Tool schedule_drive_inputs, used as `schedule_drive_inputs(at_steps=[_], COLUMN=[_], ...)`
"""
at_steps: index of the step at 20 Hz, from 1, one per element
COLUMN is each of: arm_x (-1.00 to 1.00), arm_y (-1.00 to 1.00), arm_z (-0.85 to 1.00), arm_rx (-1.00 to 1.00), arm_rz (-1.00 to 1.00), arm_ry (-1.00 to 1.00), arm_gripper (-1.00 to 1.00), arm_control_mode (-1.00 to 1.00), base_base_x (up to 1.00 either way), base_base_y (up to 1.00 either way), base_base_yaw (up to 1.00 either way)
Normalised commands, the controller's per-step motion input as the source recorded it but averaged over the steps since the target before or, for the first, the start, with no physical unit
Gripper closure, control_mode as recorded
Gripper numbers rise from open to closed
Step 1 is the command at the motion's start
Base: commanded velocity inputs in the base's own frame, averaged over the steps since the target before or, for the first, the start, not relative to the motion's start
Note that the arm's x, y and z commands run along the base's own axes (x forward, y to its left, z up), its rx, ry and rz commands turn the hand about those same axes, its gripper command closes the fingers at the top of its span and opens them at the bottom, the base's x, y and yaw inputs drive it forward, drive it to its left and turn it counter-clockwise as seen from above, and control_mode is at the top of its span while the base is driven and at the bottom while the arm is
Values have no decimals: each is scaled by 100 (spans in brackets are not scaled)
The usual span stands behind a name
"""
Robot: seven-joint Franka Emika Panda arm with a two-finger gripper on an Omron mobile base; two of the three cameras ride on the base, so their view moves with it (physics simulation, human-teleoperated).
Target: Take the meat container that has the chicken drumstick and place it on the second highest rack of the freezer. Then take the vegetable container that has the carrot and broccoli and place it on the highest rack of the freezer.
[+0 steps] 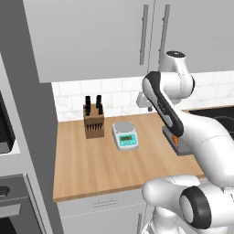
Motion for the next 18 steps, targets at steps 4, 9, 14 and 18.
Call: schedule_drive_inputs(at_steps=[4,9,14,18], arm_x=[-48,-86,-46,-1], arm_y=[-38,-81,-56,-56], arm_z=[-1,-2,-35,-55], arm_rx=[3,14,9,21], arm_rz=[-3,-6,-40,-56], arm_ry=[-4,-12,-23,-20], arm_gripper=[-100,-100,-100,-100], arm_control_mode=[-100,-100,-100,-100], base_base_x=[0,0,0,0], base_base_y=[0,0,0,0], base_base_yaw=[0,0,0,0])
